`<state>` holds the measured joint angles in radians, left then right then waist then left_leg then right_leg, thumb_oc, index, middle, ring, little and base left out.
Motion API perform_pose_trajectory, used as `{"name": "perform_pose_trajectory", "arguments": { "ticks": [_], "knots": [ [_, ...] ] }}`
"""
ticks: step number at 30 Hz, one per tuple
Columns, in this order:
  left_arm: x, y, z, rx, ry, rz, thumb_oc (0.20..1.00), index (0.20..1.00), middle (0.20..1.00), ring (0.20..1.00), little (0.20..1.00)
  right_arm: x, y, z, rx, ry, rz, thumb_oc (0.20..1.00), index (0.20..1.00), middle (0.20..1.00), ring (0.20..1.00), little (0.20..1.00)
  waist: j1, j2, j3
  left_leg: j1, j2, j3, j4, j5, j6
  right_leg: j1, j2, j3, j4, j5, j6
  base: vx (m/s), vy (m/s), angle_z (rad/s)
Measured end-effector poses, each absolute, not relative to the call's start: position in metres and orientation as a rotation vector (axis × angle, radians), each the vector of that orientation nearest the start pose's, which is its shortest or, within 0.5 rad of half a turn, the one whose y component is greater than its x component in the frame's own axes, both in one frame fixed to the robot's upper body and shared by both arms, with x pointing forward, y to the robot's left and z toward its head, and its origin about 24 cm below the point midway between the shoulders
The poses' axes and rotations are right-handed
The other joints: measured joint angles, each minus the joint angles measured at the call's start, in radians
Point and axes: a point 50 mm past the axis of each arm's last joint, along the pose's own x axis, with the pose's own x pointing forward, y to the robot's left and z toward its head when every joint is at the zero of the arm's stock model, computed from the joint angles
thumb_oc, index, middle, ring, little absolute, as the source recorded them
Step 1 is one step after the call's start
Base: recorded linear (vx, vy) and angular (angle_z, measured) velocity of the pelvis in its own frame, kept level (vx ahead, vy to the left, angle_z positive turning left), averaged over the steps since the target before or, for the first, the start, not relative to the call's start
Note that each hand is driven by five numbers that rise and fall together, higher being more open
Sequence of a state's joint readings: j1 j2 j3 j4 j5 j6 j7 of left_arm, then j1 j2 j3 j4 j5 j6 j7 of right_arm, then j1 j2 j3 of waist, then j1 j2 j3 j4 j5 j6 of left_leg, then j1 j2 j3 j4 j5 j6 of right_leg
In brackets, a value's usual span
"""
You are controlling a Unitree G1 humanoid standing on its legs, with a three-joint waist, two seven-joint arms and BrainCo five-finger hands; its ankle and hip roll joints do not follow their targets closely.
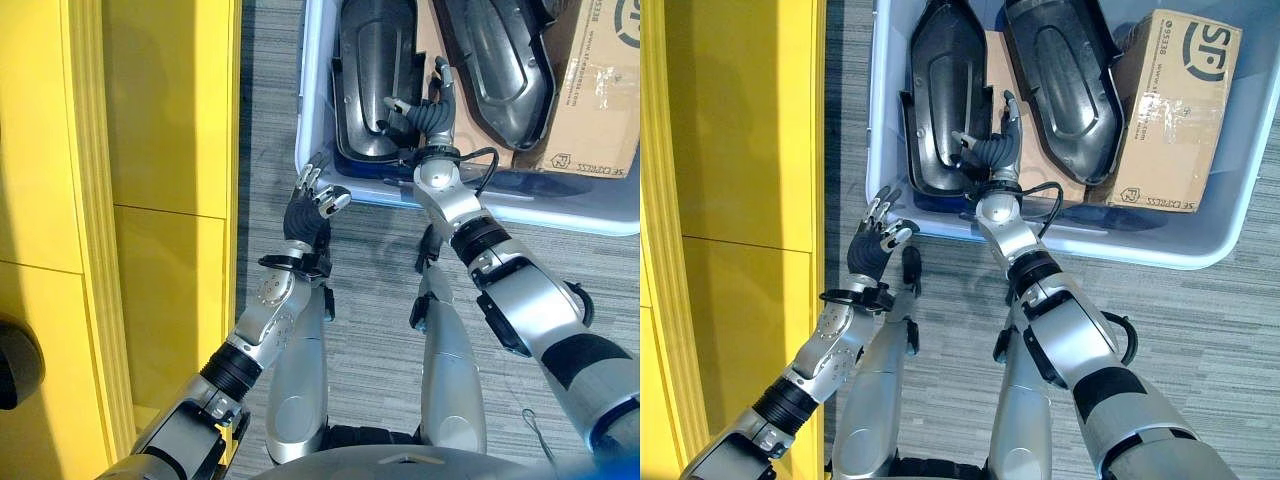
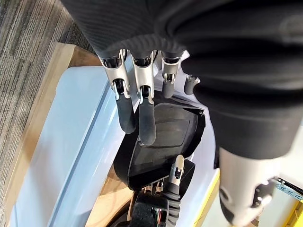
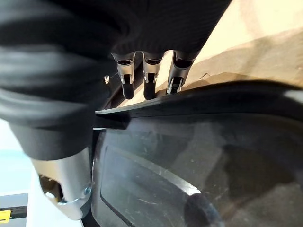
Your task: Move parts from the plastic box to the shelf.
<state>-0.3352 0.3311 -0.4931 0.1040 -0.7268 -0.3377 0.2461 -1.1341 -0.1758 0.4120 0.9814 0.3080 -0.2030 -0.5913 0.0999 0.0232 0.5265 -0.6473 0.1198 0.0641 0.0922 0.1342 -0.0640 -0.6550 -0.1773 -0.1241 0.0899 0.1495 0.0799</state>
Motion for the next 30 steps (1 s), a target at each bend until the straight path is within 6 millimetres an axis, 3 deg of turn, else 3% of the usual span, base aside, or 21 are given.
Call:
{"name": "perform_pose_trajectory", "arguments": {
  "ticks": [12,18,27,30],
  "knots": [
    [0.291,0.106,0.101,-0.384,-0.233,-0.233,1.000,1.000,1.000,1.000,1.000,0.416,-0.103,0.204,-0.198,-0.304,-0.290,1.000,1.000,1.000,1.000,1.000,0.003,0.001,-0.001,-0.010,0.000,-0.026,0.008,0.003,-0.004,-0.006,-0.004,-0.028,0.036,-0.024,-0.009,0.01,0.000,0.05],
    [0.291,0.106,0.100,-0.375,-0.231,-0.238,1.000,1.000,1.000,1.000,1.000,0.421,-0.127,0.218,-0.209,-0.315,-0.359,1.000,1.000,1.000,1.000,1.000,0.016,0.011,-0.006,-0.037,-0.005,-0.025,0.015,0.005,0.001,-0.039,-0.008,-0.024,0.050,-0.024,-0.009,0.00,0.000,0.00],
    [0.289,0.103,0.099,-0.372,-0.222,-0.253,1.000,1.000,1.000,1.000,1.000,0.423,-0.139,0.222,-0.226,-0.287,-0.396,1.000,1.000,1.000,1.000,1.000,0.028,0.020,-0.010,-0.038,-0.010,-0.024,0.015,0.007,-0.002,-0.041,-0.013,-0.024,0.050,-0.024,-0.008,0.00,0.000,0.00],
    [0.288,0.100,0.097,-0.374,-0.215,-0.266,1.000,1.000,1.000,1.000,1.000,0.424,-0.144,0.224,-0.307,-0.283,-0.409,1.000,1.000,1.000,1.000,1.000,0.030,0.036,-0.021,-0.049,-0.014,-0.028,0.016,0.007,0.001,-0.048,-0.017,-0.027,0.050,-0.025,-0.008,0.01,0.008,0.04]
  ]
}}
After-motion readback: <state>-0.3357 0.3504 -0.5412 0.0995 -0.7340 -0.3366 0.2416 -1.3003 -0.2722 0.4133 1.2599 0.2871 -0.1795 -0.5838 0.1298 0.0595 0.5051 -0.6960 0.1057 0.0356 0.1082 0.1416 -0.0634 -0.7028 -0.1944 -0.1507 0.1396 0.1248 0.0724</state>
